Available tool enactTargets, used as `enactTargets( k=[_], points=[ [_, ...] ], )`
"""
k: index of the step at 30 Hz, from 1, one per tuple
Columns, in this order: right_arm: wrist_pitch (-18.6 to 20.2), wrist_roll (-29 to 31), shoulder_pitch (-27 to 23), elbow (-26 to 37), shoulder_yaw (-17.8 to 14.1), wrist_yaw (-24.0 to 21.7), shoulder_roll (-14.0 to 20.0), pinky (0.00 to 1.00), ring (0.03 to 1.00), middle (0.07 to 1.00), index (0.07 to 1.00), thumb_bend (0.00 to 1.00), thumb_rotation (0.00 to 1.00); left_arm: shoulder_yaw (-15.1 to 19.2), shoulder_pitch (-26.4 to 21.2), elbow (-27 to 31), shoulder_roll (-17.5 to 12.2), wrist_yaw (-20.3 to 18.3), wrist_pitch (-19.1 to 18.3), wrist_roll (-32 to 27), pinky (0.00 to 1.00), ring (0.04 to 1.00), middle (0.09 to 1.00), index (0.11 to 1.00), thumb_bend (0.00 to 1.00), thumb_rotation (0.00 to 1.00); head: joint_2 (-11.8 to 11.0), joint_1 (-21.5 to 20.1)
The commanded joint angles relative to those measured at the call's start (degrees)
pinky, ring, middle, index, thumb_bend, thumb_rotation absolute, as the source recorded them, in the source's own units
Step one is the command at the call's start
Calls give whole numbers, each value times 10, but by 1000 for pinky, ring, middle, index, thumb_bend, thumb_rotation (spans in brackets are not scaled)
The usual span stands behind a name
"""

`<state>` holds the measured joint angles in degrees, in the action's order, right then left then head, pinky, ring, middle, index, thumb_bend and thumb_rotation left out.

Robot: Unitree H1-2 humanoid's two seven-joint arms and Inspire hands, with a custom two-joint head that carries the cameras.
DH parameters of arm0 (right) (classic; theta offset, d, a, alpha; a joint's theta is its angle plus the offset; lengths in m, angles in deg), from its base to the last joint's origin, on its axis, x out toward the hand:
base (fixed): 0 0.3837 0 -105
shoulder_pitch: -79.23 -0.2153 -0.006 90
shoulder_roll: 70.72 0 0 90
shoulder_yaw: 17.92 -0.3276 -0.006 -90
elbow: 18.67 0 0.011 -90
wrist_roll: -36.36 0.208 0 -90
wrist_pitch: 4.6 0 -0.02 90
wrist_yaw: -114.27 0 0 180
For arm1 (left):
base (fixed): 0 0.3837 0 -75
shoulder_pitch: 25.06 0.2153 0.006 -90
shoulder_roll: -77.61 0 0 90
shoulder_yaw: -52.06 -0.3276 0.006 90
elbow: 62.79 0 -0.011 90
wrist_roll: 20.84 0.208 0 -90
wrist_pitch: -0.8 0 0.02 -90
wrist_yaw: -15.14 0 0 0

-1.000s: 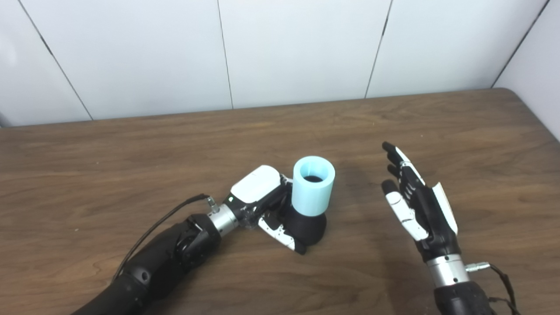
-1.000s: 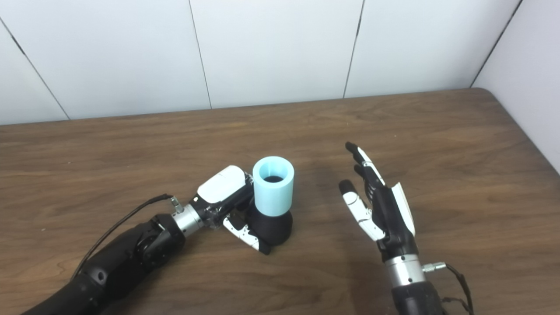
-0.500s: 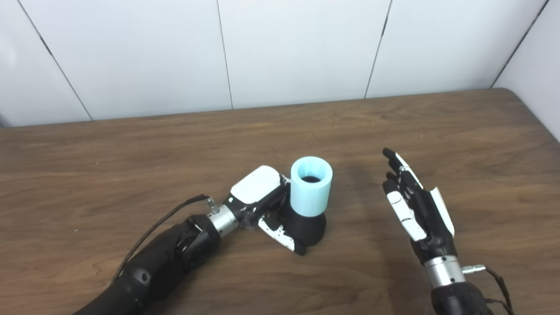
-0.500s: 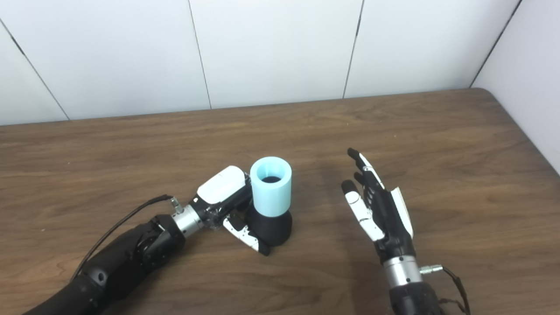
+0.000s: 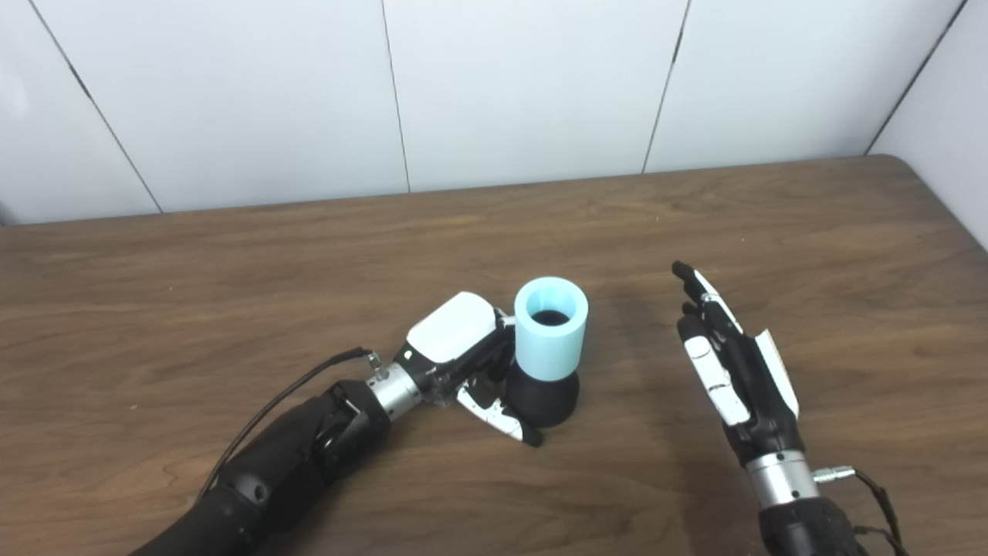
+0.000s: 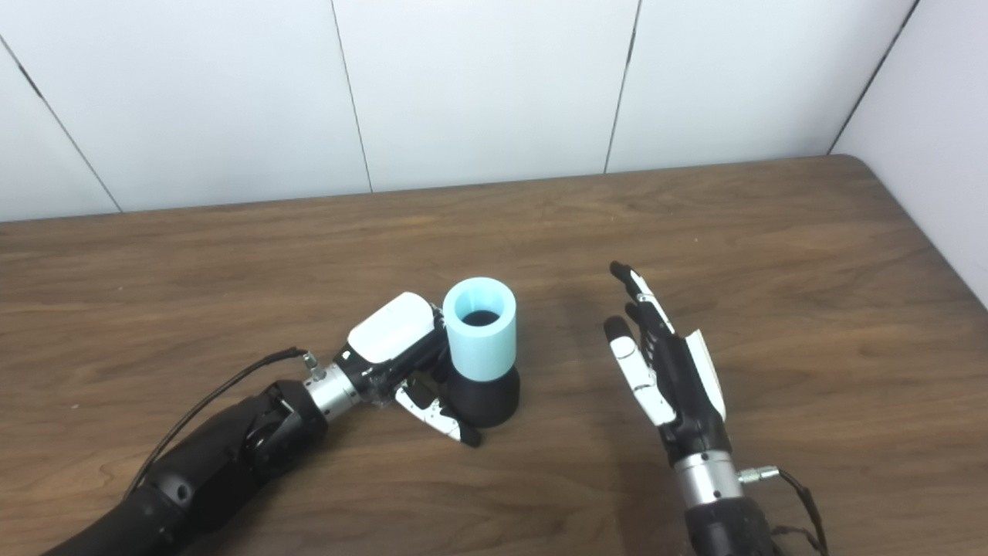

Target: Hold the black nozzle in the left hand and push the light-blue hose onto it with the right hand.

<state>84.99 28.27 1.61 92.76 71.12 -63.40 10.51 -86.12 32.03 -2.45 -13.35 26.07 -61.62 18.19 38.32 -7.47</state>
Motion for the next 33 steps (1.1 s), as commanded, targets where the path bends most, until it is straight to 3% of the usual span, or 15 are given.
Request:
enactTargets(
  k=[1,7,14,19,25,33],
  points=[
    [-32,1,-5,23,-1,7,-12,956,989,985,932,333,886,-47,92,-92,-49,-76,-60,86,762,820,791,789,1000,109,0,0],
    [-29,3,-3,25,-3,5,-9,970,991,988,937,344,894,-39,94,-70,-58,-139,-100,76,862,896,875,881,1000,210,0,0],
    [-22,5,-3,25,-6,8,-11,942,983,985,932,326,880,-32,104,-22,-79,-186,-141,80,864,903,907,937,1000,318,0,1],
    [-23,8,-3,23,-5,7,-11,944,988,993,940,338,887,-22,108,-4,-95,-185,-150,77,857,902,907,931,1000,358,-1,2],
    [-25,8,-6,19,-6,5,-5,945,988,991,938,324,894,11,125,29,-125,-154,-146,78,839,880,884,899,1000,337,-3,5],
    [-22,9,-4,20,-8,4,-2,946,991,998,948,362,904,53,146,68,-147,-157,-140,69,845,879,882,909,1000,311,-2,5]
  ],
)
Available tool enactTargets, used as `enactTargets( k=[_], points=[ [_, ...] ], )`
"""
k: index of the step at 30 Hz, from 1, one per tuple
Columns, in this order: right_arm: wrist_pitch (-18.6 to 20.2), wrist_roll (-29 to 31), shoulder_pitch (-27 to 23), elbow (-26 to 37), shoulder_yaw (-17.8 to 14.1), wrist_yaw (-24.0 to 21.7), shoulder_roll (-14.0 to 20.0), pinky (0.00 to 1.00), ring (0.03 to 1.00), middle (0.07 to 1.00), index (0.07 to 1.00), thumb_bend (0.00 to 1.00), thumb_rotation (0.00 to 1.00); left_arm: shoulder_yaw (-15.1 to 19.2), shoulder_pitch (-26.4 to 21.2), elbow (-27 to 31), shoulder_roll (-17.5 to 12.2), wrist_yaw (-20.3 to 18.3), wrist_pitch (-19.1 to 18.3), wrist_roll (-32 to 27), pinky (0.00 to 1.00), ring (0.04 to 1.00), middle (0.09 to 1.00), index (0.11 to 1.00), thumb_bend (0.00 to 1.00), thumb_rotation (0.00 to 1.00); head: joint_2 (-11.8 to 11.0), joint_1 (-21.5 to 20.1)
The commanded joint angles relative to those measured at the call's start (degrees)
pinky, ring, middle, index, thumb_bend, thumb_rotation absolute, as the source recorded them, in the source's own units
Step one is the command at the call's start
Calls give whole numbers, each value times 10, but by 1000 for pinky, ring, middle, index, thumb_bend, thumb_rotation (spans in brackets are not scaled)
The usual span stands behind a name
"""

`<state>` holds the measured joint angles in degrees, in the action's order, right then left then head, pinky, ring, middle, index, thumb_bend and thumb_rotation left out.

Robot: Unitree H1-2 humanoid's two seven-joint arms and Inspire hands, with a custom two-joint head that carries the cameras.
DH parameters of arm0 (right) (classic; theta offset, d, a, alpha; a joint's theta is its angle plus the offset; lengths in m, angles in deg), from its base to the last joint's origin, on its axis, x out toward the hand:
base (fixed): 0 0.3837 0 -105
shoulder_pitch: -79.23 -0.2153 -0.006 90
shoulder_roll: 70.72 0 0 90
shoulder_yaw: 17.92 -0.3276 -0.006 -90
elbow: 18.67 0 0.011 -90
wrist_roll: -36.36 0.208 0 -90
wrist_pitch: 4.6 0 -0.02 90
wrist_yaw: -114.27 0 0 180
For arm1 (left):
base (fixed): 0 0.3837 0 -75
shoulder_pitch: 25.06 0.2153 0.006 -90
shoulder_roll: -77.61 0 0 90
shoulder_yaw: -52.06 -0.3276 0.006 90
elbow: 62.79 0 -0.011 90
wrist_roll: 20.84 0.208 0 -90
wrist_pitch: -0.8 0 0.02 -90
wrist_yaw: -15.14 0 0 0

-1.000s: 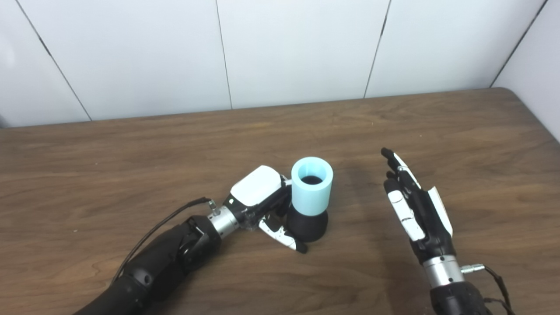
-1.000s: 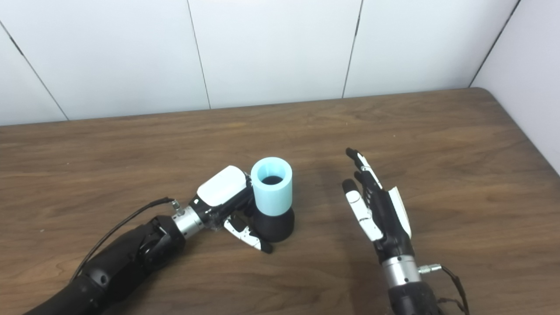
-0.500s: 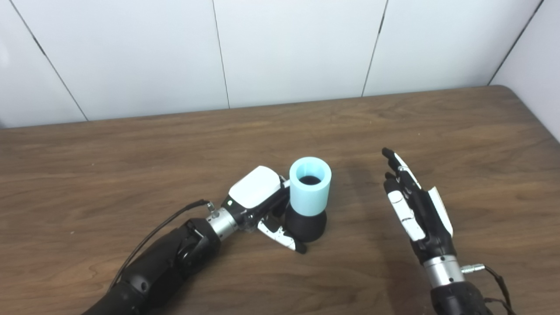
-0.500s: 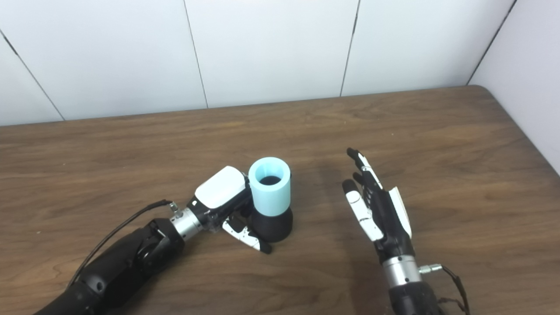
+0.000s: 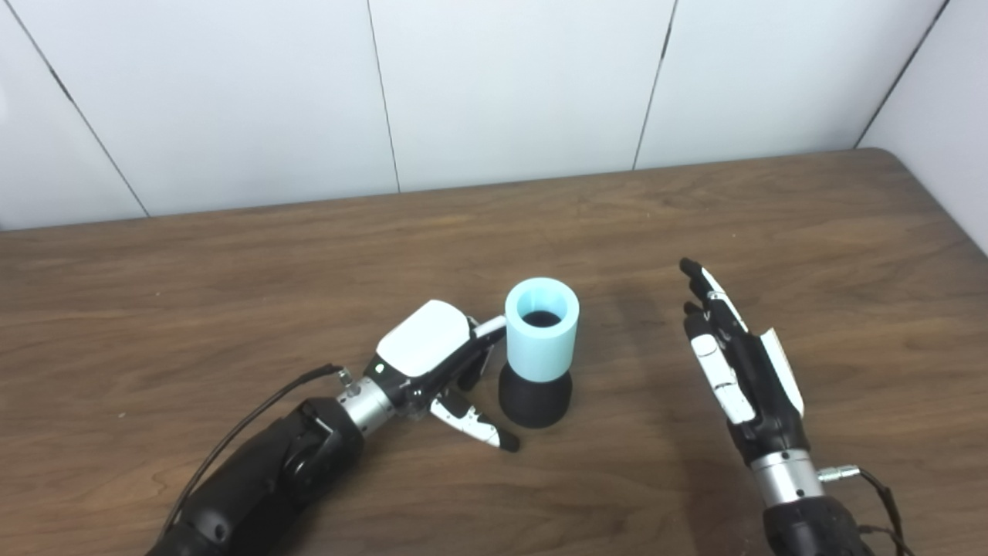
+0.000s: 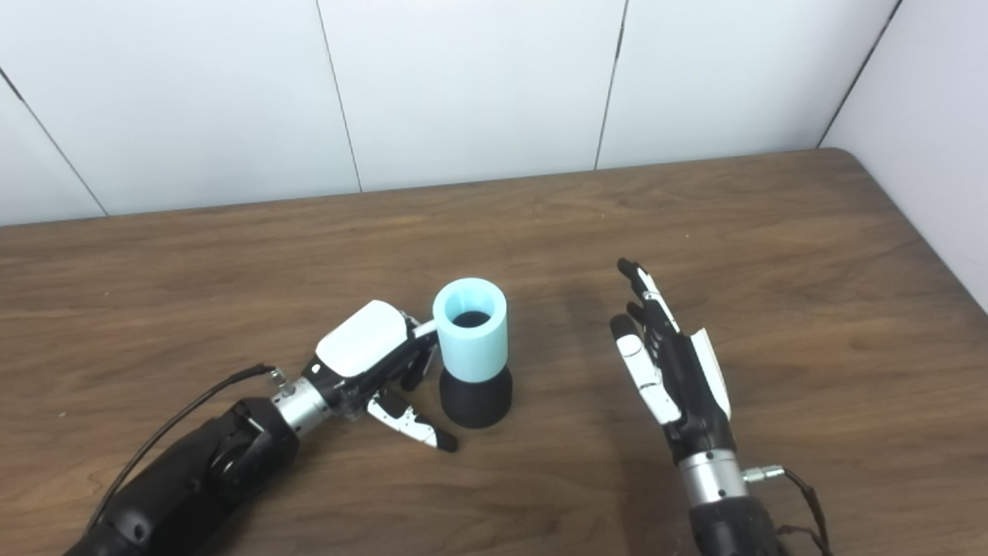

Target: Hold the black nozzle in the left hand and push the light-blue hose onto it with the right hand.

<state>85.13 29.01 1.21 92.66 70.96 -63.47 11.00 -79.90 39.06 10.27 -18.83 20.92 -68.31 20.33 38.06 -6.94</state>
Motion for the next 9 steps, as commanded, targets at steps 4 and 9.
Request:
enactTargets(
  k=[4,9],
  points=[
    [-17,6,2,25,-6,3,-7,954,995,1000,946,368,897,17,87,-49,-102,-103,-67,32,852,883,884,913,1000,320,3,0],
    [-17,3,2,26,-4,-2,-1,950,996,1000,952,362,920,50,99,-42,-112,-91,-75,34,855,883,882,912,1000,386,5,1]
  ],
)
